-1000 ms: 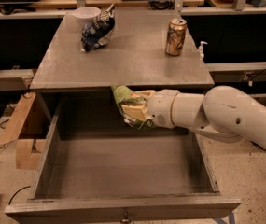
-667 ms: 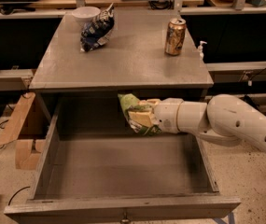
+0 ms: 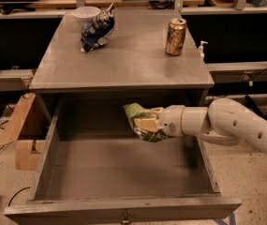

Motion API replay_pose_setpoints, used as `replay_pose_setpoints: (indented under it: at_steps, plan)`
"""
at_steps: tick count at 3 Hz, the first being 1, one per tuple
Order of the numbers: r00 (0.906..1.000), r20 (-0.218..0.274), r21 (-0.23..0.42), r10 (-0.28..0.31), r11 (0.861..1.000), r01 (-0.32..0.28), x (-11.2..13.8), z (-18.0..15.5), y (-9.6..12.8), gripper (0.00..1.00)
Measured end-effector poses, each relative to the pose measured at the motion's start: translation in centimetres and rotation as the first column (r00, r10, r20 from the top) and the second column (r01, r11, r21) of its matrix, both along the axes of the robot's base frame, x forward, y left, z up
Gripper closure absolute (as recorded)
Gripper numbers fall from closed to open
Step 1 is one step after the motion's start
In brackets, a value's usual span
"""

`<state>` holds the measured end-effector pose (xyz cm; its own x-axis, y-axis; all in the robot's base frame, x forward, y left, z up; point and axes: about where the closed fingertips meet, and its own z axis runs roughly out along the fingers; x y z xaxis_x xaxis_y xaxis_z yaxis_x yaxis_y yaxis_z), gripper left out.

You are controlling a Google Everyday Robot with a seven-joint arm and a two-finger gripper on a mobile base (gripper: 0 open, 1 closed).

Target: Place green jalapeno chip bag into top drawer

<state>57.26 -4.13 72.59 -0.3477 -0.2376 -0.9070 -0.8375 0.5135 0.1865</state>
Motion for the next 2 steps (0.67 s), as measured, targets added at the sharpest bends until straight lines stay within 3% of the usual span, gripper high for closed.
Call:
replay_pose_setpoints:
  at_steps: [2]
  plan:
    - [1.0,-0.003,0.0,0.007,1.0,-0.007,-0.07,-0.1,0.34,0.36]
